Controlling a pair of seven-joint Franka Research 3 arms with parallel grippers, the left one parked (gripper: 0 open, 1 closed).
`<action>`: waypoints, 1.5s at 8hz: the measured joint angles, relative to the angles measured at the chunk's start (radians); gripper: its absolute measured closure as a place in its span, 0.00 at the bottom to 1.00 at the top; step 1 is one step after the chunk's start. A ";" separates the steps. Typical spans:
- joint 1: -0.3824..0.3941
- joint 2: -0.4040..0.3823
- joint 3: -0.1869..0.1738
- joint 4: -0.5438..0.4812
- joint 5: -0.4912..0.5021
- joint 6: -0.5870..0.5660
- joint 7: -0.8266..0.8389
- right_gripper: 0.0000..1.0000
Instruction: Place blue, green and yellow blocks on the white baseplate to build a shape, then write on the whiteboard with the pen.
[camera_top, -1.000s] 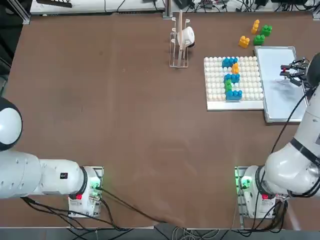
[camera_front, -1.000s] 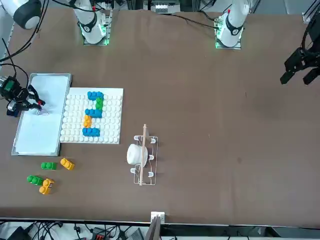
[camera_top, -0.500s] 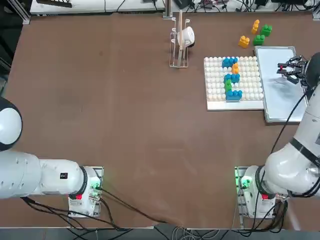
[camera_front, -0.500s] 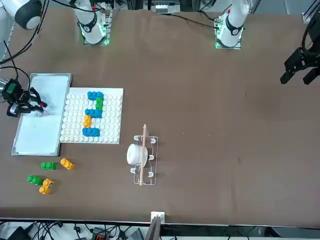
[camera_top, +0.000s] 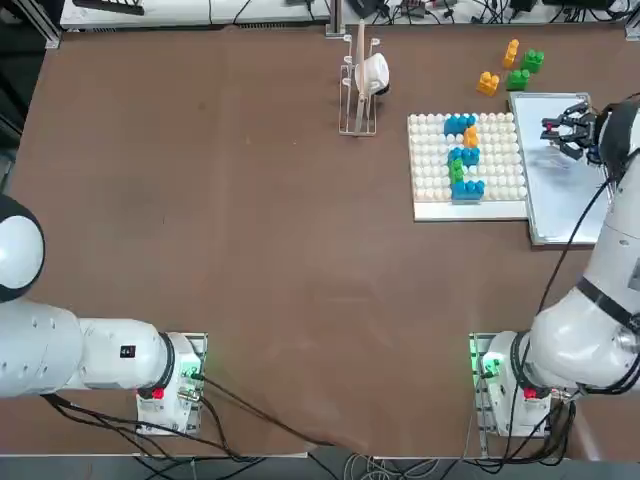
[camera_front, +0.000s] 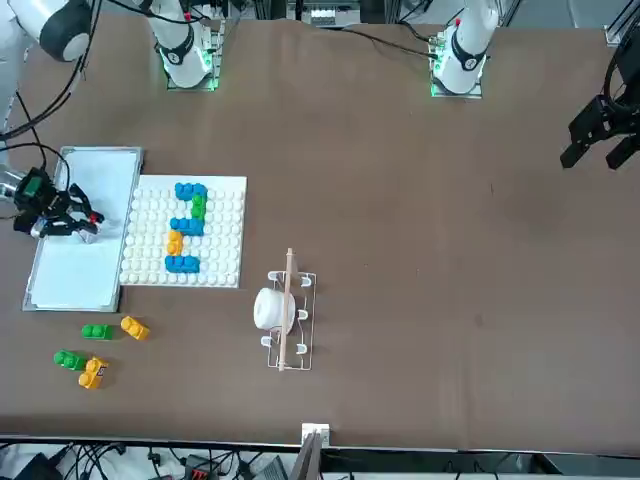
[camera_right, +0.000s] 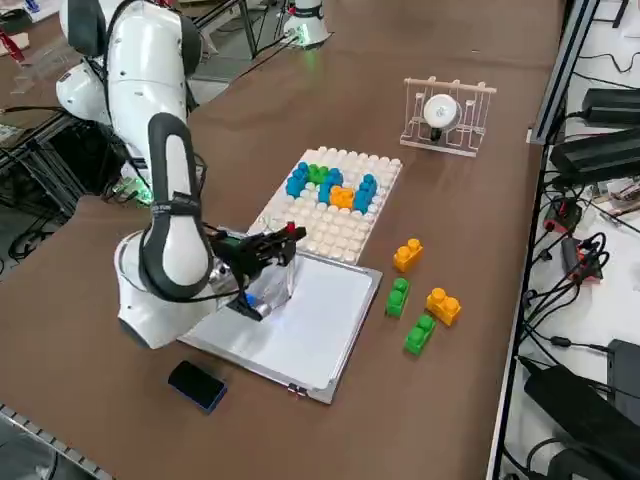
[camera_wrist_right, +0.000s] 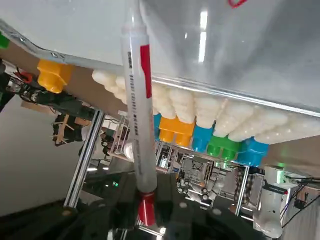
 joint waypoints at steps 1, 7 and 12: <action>0.017 0.000 0.000 -0.001 0.005 0.000 0.000 0.81; 0.030 -0.035 -0.106 0.060 -0.021 -0.047 0.043 0.81; 0.189 -0.042 -0.135 0.109 -0.056 0.250 0.155 0.81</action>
